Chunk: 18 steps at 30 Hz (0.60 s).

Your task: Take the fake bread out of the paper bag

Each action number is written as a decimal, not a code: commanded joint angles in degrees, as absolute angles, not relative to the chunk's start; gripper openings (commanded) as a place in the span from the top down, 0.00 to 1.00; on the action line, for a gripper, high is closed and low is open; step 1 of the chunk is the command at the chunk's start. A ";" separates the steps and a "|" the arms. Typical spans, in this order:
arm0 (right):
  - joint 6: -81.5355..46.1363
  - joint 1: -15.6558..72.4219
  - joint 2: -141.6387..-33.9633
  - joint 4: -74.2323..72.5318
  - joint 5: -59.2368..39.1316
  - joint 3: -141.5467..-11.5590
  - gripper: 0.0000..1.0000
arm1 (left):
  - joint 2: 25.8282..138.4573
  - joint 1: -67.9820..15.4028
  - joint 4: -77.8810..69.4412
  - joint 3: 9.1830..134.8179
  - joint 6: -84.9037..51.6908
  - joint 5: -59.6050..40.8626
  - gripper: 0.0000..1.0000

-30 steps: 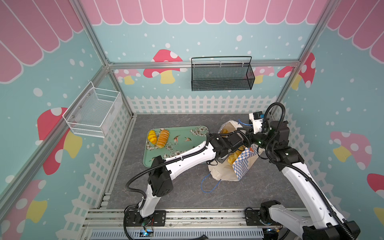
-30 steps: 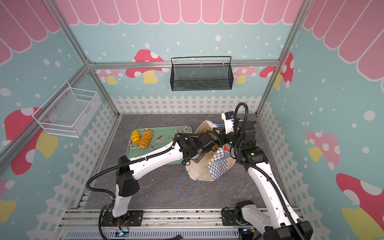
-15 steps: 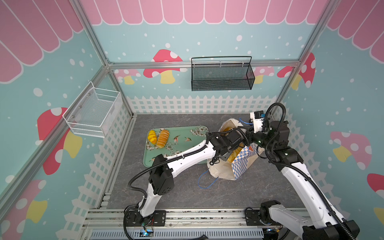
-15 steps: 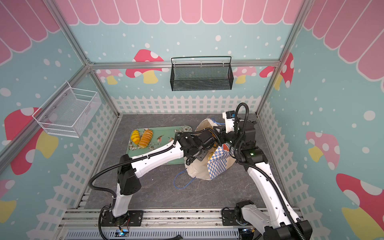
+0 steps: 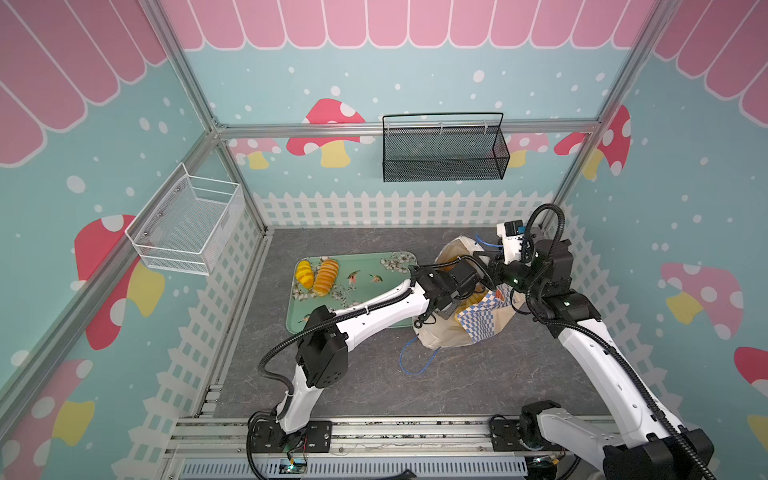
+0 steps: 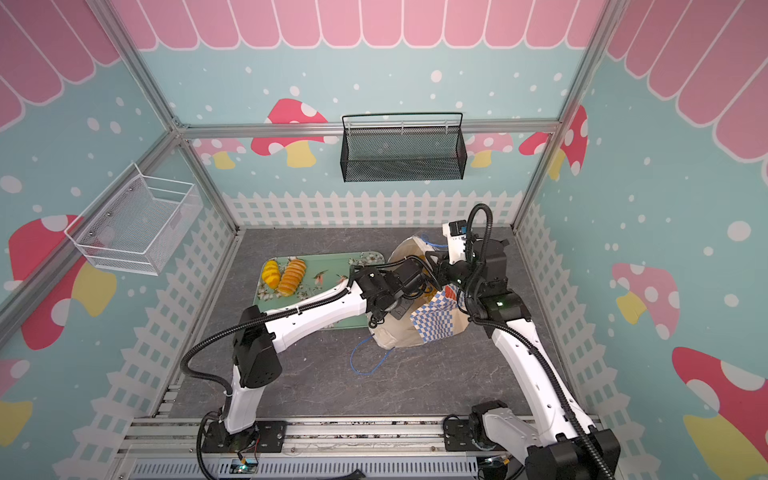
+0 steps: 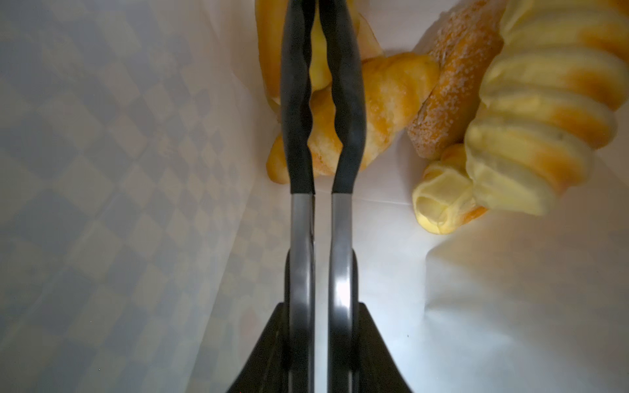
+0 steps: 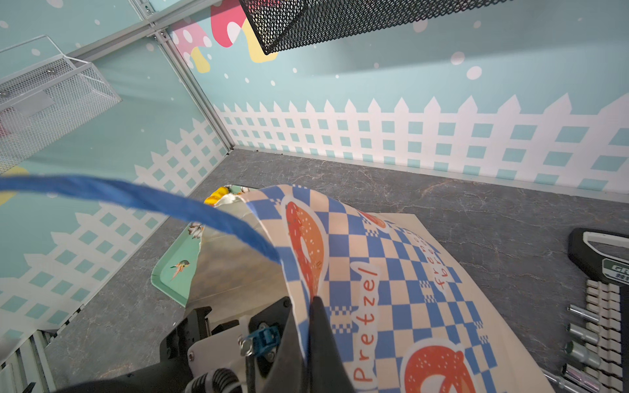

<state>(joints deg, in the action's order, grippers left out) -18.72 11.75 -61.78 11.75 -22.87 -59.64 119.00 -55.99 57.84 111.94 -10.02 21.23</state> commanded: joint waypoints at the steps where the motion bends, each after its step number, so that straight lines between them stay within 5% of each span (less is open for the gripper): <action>1: -16.00 12.01 -59.76 16.45 -27.77 -60.73 1.00 | 113.84 -47.32 55.38 110.04 -12.20 23.56 0.71; 9: -14.58 11.91 -61.42 16.26 -28.86 -61.81 1.00 | 109.71 -47.29 55.37 107.09 -10.25 24.35 0.54; 18: -13.35 11.87 -62.14 17.67 -28.90 -63.57 1.00 | 109.86 -47.93 54.43 106.02 -6.53 20.40 0.51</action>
<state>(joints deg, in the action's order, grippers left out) -13.96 11.97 -62.33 16.49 -27.07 -62.08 111.11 -47.72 56.34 106.80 -7.68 20.75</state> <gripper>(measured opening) 0.047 0.490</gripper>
